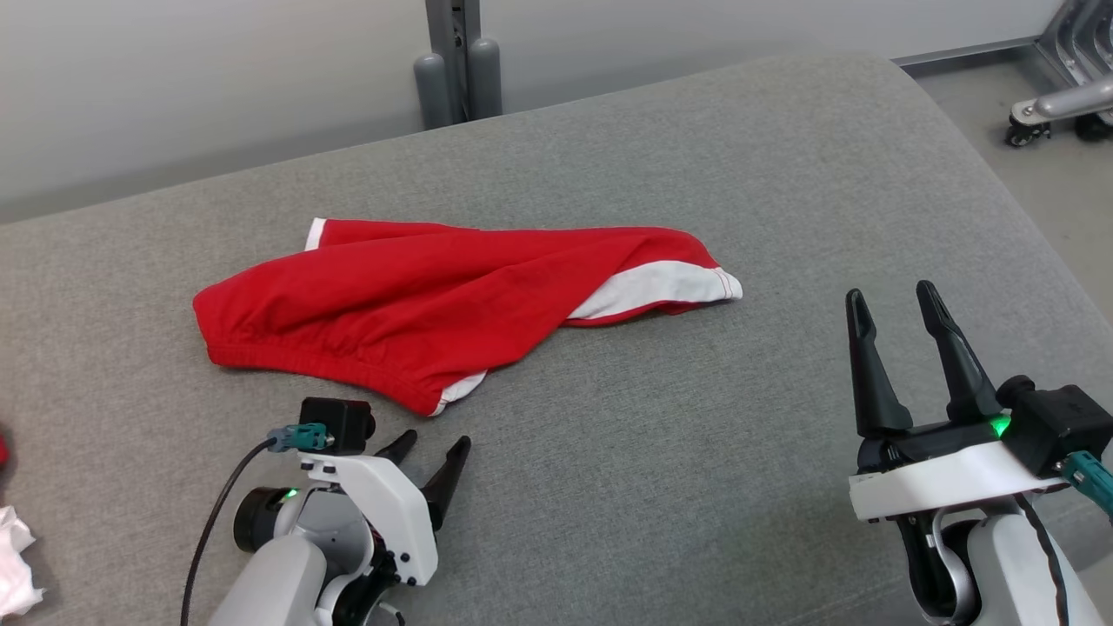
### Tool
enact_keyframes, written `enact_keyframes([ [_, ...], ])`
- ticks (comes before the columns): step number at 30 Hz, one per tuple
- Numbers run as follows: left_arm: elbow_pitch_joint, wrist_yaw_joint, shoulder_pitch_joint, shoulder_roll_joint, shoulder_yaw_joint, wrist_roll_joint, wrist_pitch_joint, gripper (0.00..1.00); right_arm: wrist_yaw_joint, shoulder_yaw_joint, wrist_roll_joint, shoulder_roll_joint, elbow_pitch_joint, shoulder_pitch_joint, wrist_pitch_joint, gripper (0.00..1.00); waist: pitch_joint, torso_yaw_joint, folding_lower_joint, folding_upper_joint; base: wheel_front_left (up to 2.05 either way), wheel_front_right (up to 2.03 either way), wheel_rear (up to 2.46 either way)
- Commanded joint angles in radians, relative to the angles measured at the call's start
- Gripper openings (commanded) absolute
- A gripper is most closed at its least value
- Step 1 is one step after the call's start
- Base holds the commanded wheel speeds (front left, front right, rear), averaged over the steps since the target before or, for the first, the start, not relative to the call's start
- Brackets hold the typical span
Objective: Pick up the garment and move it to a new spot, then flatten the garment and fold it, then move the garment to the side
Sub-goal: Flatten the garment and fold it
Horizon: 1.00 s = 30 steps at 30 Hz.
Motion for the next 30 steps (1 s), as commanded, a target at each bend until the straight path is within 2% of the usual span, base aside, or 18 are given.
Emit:
enact_keyframes([
  [1, 0.008, -0.005, -0.026, 0.01, 0.006, -0.009, -0.009, 1.0, 0.002, -0.002, 0.008, -0.001, -0.004, -0.012, 0.0, 1.0, 0.011, -0.017, 0.0, 0.0, 0.0, 0.0, 0.0],
  [12, 0.047, -0.008, -0.088, 0.027, 0.007, -0.008, -0.098, 1.0, 0.002, -0.009, 0.009, 0.005, -0.003, -0.009, 0.0, 1.0, 0.024, -0.044, 0.0, 0.0, 0.0, 0.0, 0.0],
  [13, 0.042, -0.008, -0.093, 0.027, 0.008, -0.007, -0.109, 0.85, 0.002, -0.009, 0.008, 0.005, -0.001, -0.009, 0.0, 1.0, 0.024, -0.042, 0.0, 0.0, 0.0, 0.0, 0.0],
  [14, 0.039, -0.008, -0.097, 0.027, 0.009, -0.008, -0.119, 0.46, 0.002, -0.008, 0.008, 0.006, 0.001, -0.009, 0.0, 1.0, 0.023, -0.041, 0.0, 0.0, 0.0, 0.0, 0.0],
  [16, 0.042, -0.008, -0.098, 0.028, 0.007, -0.007, -0.131, 0.0, 0.002, -0.005, 0.01, 0.006, 0.003, -0.01, 0.0, 1.0, 0.02, -0.037, 0.0, 0.0, 0.0, 0.0, 0.0],
  [25, 0.047, -0.008, -0.099, 0.027, -0.013, -0.036, -0.148, 0.0, 0.002, -0.003, 0.007, 0.007, 0.01, -0.004, 0.0, 1.0, 0.004, -0.011, 0.0, 0.0, 0.0, 0.0, 0.0],
  [30, -0.006, -0.007, -0.079, 0.06, -0.034, -0.051, -0.122, 0.0, 0.002, 0.003, 0.009, 0.007, 0.02, 0.006, 0.0, 1.0, -0.022, 0.015, 0.0, 0.0, 0.0, 0.0, 0.0],
])
